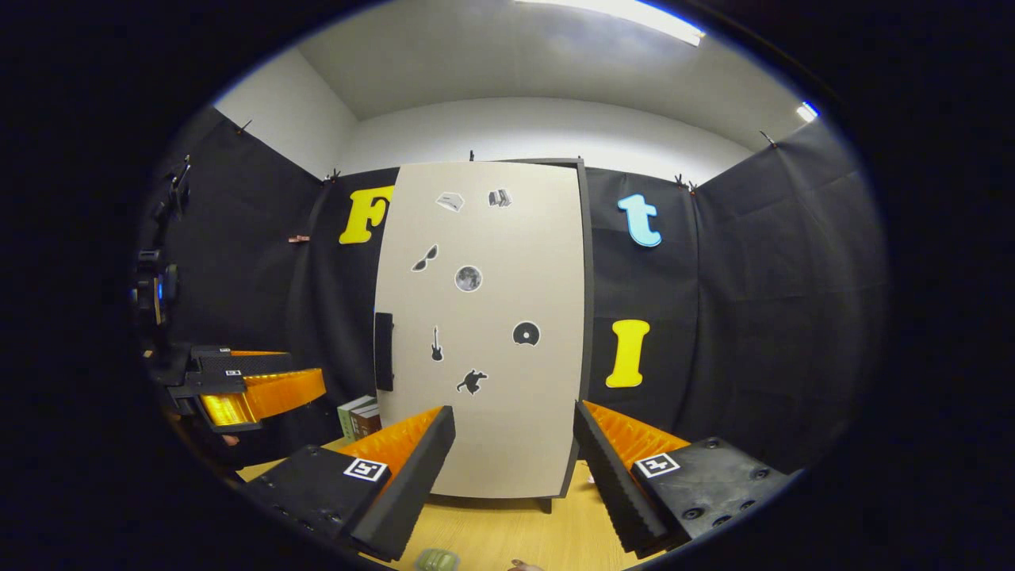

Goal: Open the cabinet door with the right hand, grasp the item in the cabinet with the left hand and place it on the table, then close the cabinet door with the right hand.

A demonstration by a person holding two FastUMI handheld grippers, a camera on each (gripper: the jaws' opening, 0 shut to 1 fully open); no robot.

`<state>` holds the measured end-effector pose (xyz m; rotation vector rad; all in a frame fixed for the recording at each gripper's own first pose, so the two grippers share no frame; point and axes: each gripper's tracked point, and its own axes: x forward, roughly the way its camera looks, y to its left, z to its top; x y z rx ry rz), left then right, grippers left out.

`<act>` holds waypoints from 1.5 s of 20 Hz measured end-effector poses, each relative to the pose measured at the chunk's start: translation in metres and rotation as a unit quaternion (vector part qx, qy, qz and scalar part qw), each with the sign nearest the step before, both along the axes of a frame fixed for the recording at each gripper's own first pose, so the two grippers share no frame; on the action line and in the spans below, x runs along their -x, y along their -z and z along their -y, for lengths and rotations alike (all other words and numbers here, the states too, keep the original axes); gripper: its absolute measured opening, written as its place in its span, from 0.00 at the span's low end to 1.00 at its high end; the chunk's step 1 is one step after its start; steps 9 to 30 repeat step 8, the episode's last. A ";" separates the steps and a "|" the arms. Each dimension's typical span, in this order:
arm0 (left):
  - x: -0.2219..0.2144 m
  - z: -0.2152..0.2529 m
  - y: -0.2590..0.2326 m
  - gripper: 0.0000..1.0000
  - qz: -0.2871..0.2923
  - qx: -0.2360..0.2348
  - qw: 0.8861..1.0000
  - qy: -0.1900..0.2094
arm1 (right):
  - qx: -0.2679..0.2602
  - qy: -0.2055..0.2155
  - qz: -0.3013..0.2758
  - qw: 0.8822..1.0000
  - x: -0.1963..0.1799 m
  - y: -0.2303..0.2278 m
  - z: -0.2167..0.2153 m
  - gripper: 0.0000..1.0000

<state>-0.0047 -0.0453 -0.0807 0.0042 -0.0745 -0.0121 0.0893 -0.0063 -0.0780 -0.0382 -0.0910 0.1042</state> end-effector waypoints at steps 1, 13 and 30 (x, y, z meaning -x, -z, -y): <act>0.000 0.000 -0.001 0.98 0.000 0.000 1.000 0.001 | 0.000 0.002 -0.002 1.000 0.000 0.001 0.001 0.97; 0.002 0.005 -0.001 0.98 -0.001 -0.001 1.000 0.012 | 0.000 0.002 -0.002 1.000 0.003 0.000 0.000 0.97; 0.002 0.005 -0.001 0.98 -0.001 -0.001 1.000 0.012 | 0.000 0.002 -0.002 1.000 0.003 0.000 0.000 0.97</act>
